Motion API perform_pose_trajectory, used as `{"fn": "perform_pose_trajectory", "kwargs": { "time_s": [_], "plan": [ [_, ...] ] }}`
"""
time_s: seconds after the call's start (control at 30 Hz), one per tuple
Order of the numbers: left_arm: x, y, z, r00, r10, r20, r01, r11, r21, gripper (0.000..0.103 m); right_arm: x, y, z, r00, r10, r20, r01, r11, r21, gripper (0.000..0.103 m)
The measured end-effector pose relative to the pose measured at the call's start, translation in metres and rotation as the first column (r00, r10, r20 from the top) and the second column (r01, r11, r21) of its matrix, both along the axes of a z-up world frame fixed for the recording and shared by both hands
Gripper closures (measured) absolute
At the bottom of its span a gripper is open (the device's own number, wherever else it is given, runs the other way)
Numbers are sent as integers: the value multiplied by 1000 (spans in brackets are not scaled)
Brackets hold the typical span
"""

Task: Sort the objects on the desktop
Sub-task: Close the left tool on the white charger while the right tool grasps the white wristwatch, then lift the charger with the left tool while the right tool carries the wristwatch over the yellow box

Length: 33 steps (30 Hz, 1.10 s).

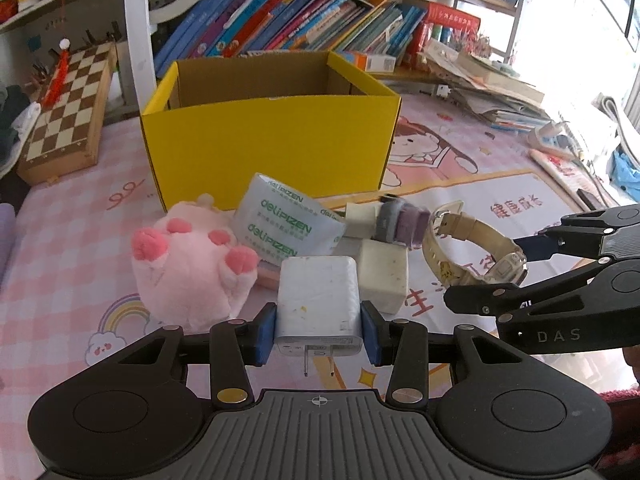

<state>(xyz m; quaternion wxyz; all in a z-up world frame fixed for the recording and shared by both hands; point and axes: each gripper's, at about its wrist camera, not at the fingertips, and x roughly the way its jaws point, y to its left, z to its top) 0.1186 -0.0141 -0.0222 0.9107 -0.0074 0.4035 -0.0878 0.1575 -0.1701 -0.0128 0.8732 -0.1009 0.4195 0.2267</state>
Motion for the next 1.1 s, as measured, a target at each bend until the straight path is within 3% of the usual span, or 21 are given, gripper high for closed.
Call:
{"fn": "perform_pose_trajectory", "kwargs": {
  "time_s": [0.57,1.1],
  "plan": [
    [-19,21,27,995,21,95,-17,999,-41,61,-20,10,26,995,-8,97,7,1000,19,43],
    [-5,26,50,985,25,169,-15,998,-58,61,-6,20,52,987,21,159,-30,998,54,43]
  ]
}}
